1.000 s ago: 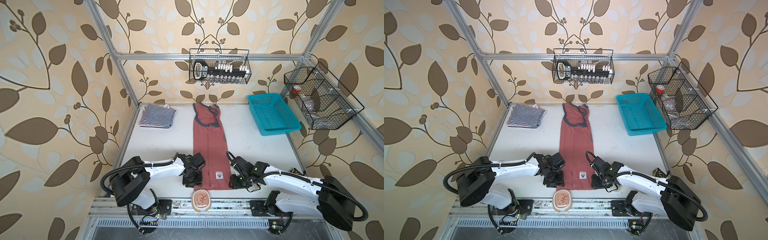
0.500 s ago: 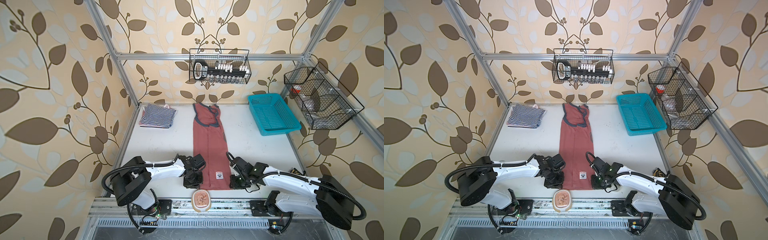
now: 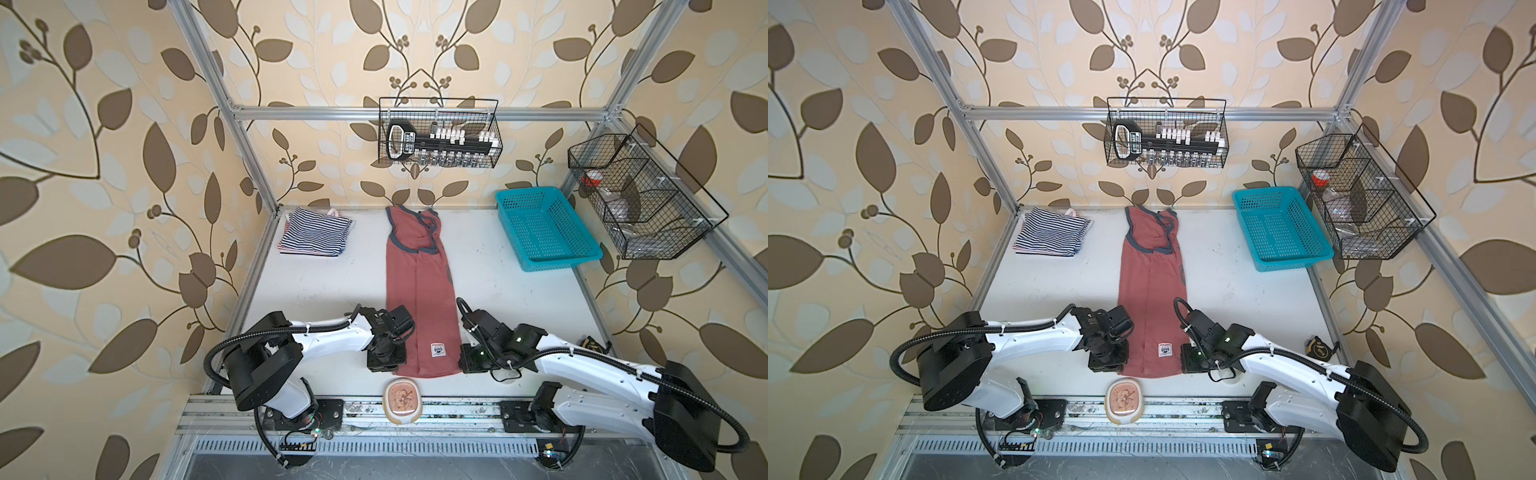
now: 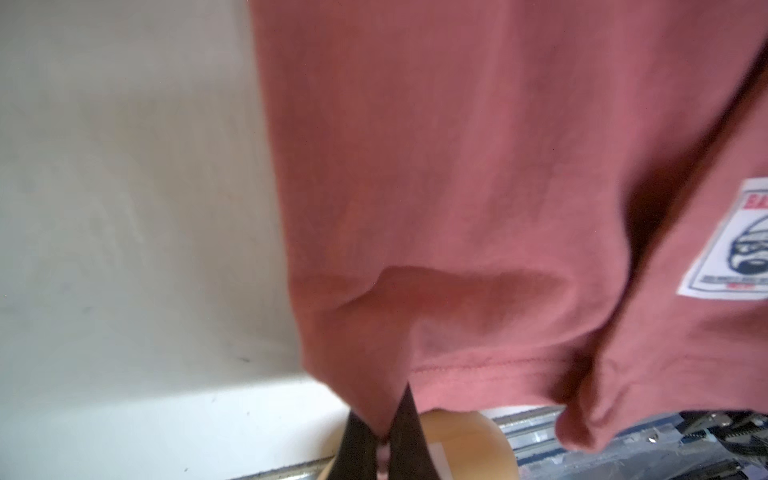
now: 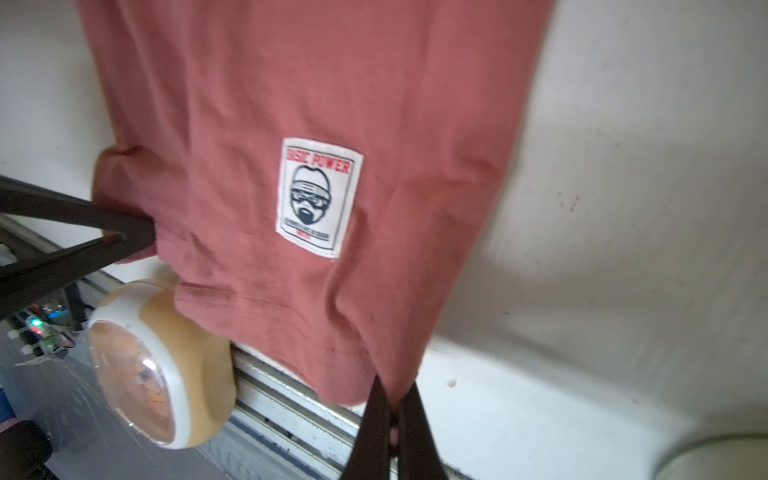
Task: Fold and stack the tank tops
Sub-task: 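Lift the hem and fold it toward the neck with both grippers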
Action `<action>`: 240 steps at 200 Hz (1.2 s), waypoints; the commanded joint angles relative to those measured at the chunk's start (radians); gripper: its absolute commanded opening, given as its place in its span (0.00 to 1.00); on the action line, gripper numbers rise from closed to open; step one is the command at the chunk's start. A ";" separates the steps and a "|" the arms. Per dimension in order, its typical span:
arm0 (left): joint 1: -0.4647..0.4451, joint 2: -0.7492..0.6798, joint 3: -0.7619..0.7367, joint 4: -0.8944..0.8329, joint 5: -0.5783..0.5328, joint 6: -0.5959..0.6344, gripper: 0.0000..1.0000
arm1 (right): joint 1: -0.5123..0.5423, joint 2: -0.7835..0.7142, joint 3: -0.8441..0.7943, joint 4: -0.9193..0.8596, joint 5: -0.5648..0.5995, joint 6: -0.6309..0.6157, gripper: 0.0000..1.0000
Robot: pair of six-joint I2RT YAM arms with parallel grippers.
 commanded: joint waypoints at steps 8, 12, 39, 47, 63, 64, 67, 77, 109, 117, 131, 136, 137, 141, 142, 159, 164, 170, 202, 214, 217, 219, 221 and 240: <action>-0.006 -0.091 0.083 -0.100 -0.106 0.018 0.00 | 0.004 -0.036 0.063 -0.043 0.037 -0.005 0.00; -0.007 -0.094 0.087 -0.104 -0.109 0.018 0.00 | 0.003 -0.038 0.069 -0.044 0.040 -0.008 0.00; -0.002 -0.112 0.132 -0.139 -0.135 0.027 0.00 | -0.010 -0.029 0.120 -0.058 0.038 -0.036 0.00; 0.006 -0.115 0.146 -0.151 -0.142 0.037 0.00 | -0.020 -0.022 0.135 -0.064 0.033 -0.047 0.00; 0.031 -0.118 0.171 -0.166 -0.148 0.055 0.00 | -0.047 -0.006 0.163 -0.063 0.025 -0.079 0.00; 0.033 -0.118 0.173 -0.167 -0.147 0.057 0.00 | -0.049 -0.005 0.166 -0.063 0.024 -0.082 0.00; 0.039 -0.118 0.178 -0.169 -0.147 0.060 0.00 | -0.057 0.000 0.170 -0.064 0.021 -0.088 0.00; 0.059 -0.117 0.195 -0.179 -0.146 0.082 0.00 | -0.087 0.013 0.193 -0.067 0.012 -0.111 0.00; 0.151 -0.110 0.253 -0.197 -0.129 0.146 0.00 | -0.192 0.068 0.288 -0.054 -0.033 -0.197 0.00; 0.176 -0.102 0.277 -0.203 -0.120 0.167 0.00 | -0.219 0.090 0.315 -0.051 -0.046 -0.217 0.00; 0.210 -0.081 0.330 -0.215 -0.113 0.206 0.00 | -0.259 0.132 0.366 -0.049 -0.056 -0.252 0.00; 0.223 -0.070 0.352 -0.220 -0.111 0.218 0.00 | -0.271 0.146 0.385 -0.047 -0.060 -0.262 0.00; 0.225 -0.068 0.356 -0.220 -0.111 0.221 0.00 | -0.274 0.149 0.388 -0.047 -0.061 -0.264 0.00; 0.234 -0.063 0.371 -0.223 -0.108 0.231 0.00 | -0.285 0.163 0.402 -0.044 -0.067 -0.272 0.00; 0.235 -0.063 0.376 -0.223 -0.108 0.232 0.00 | -0.287 0.166 0.406 -0.044 -0.069 -0.273 0.00; 0.275 0.004 0.432 -0.227 -0.091 0.271 0.00 | -0.332 0.226 0.465 -0.033 -0.108 -0.303 0.00; 0.287 0.021 0.446 -0.228 -0.084 0.280 0.00 | -0.343 0.246 0.481 -0.030 -0.118 -0.312 0.00; 0.301 0.039 0.465 -0.230 -0.075 0.293 0.00 | -0.357 0.269 0.501 -0.030 -0.128 -0.322 0.00; 0.381 0.143 0.573 -0.257 -0.047 0.363 0.00 | -0.421 0.383 0.600 -0.024 -0.191 -0.364 0.00; 0.410 0.181 0.614 -0.263 -0.036 0.385 0.00 | -0.445 0.427 0.636 -0.022 -0.209 -0.376 0.00; 0.418 0.192 0.626 -0.264 -0.031 0.391 0.00 | -0.452 0.439 0.646 -0.023 -0.212 -0.380 0.00; 0.423 0.196 0.635 -0.265 -0.029 0.395 0.00 | -0.454 0.447 0.653 -0.022 -0.215 -0.381 0.00; 0.428 0.205 0.643 -0.268 -0.027 0.397 0.00 | -0.459 0.455 0.657 -0.024 -0.218 -0.383 0.00; 0.458 0.276 0.729 -0.287 -0.010 0.431 0.00 | -0.488 0.529 0.726 -0.030 -0.242 -0.404 0.00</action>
